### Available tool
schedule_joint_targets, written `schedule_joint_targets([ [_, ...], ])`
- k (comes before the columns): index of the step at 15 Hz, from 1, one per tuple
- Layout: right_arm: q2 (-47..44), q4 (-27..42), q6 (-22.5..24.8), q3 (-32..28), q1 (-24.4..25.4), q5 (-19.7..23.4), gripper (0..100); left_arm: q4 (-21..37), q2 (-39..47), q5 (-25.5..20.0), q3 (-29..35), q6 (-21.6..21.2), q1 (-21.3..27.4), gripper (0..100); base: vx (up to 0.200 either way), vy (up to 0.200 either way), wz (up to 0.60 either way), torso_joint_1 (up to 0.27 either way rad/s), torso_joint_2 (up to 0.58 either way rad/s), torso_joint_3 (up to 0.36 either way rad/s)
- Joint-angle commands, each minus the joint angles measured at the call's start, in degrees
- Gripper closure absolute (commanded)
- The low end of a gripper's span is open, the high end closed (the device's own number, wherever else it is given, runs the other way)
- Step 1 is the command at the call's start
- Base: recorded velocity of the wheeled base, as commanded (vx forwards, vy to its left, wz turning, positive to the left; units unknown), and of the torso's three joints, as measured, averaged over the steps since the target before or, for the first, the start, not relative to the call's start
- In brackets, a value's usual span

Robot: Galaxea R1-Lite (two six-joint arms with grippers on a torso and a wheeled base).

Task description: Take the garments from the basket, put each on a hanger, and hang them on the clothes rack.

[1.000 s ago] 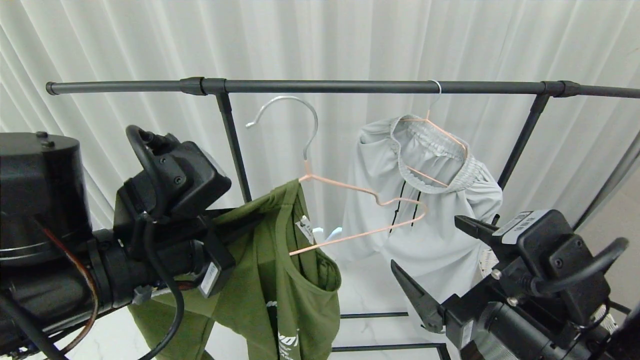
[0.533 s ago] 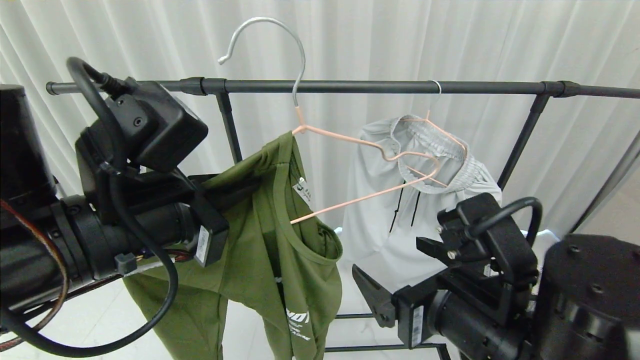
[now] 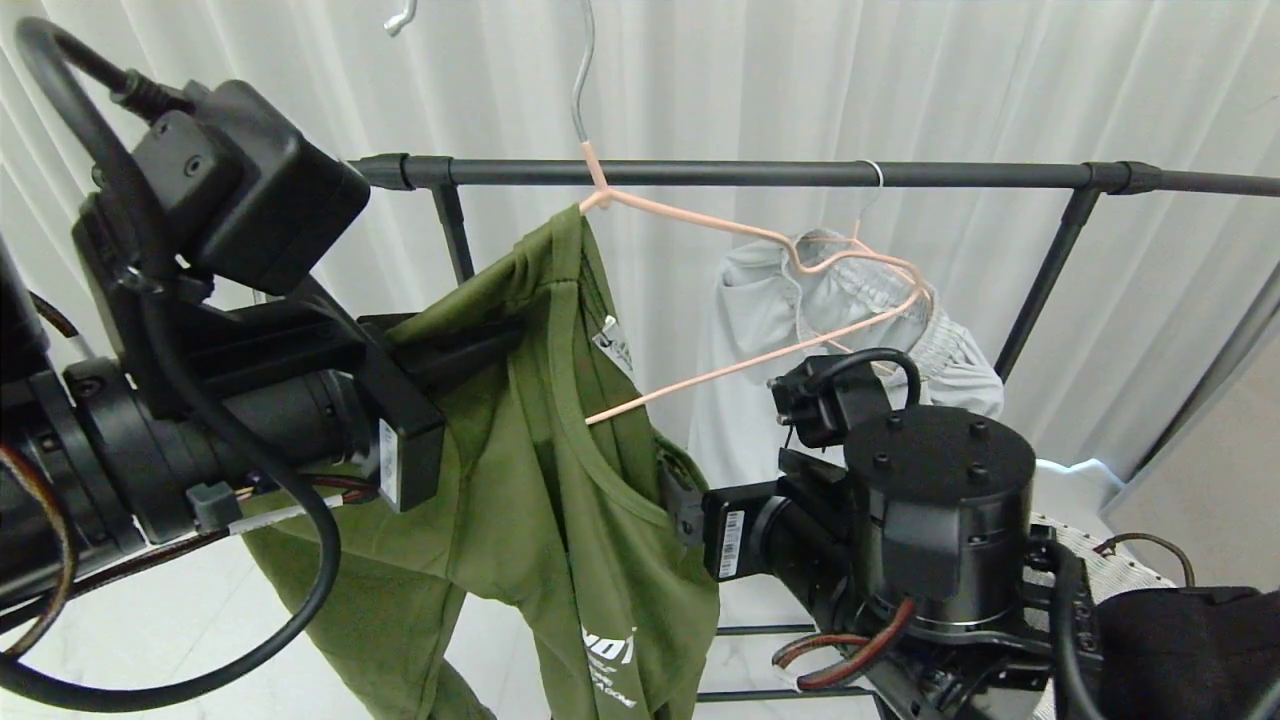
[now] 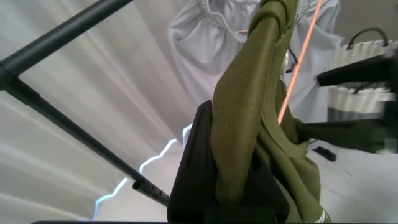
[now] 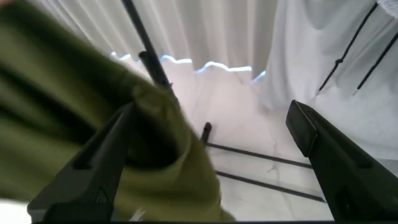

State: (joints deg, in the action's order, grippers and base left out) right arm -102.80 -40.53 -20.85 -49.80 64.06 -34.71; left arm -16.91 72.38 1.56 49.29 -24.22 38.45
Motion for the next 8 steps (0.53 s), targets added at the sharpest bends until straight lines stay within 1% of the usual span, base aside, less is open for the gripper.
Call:
schedule_joint_targets([
  [1,-2.84,-0.42,0.02,-0.65,-1.22,-0.01,0,0.03,-0.22,0.02,0.02,-0.04,0.22,100,0.0,0.0,0.0,0.0,0.0,0.0],
  [3,-3.19,-0.42,0.02,0.23,-1.66,-0.19,0,-0.05,-0.22,0.02,0.02,0.05,0.22,100,0.0,0.0,0.0,0.0,0.0,0.0],
  [4,-3.19,-0.42,0.02,1.63,-1.75,-0.63,0,0.03,-0.22,0.02,0.02,0.05,0.22,100,0.0,0.0,0.0,0.0,0.0,0.0],
  [6,-2.75,-0.51,0.02,6.29,-2.89,-2.03,0,0.03,-0.22,0.11,-0.07,0.05,0.22,100,0.0,0.0,0.0,0.0,0.0,0.0],
  [8,-1.26,-0.51,0.19,8.93,-4.91,-2.12,0,0.03,-0.22,0.99,-1.21,-0.39,-0.57,100,0.0,0.0,0.0,0.0,0.0,0.0],
])
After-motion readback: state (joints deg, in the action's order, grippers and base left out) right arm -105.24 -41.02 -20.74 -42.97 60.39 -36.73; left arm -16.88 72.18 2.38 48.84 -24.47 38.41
